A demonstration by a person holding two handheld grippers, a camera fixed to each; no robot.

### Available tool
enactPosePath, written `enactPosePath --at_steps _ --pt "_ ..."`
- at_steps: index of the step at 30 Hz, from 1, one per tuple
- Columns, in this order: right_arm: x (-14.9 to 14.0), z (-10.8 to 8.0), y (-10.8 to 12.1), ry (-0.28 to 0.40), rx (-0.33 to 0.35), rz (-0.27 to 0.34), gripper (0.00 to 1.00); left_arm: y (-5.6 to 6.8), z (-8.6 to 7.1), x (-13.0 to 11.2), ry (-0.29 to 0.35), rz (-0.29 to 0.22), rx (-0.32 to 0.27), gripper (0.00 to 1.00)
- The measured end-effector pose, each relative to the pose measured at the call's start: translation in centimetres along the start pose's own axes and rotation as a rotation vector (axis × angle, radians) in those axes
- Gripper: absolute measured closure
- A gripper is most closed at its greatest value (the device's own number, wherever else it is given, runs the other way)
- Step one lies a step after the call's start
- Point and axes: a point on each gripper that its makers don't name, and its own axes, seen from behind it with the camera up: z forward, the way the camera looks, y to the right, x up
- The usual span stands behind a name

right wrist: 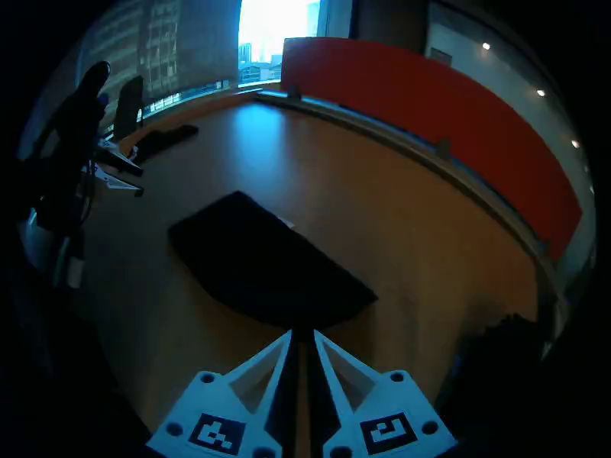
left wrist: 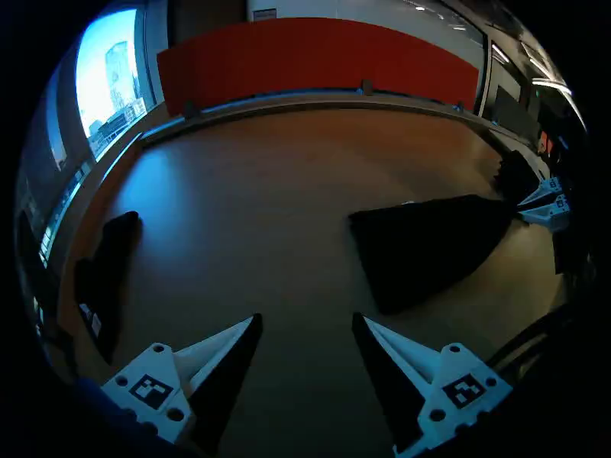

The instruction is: Fold towel

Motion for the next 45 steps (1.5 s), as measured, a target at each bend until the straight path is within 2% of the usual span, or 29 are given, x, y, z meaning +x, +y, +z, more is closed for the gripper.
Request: enactPosePath --at_steps 12,21,27,33,45 --pt "2.9 -2.9 2.6 0.034 -0.053 -0.048 0.95 0.5 -0.5 1.5 0.023 0.001 -0.009 0.13" --pt "3.4 -2.8 2.7 0.033 -0.050 -0.067 0.95 0.4 -0.7 2.0 0.029 0.000 -0.005 0.13" --pt "4.9 -1.7 0.9 0.049 -0.012 -0.089 0.95 0.0 -1.1 2.3 0.037 -0.007 0.000 0.13" --pt "7.0 0.1 -2.1 0.070 0.042 -0.116 0.95 -0.5 -1.6 2.7 0.048 -0.017 0.003 0.13" --pt "9.4 4.7 -10.2 0.077 0.191 -0.158 0.95 -1.8 -2.8 2.9 0.065 -0.036 0.023 0.13"
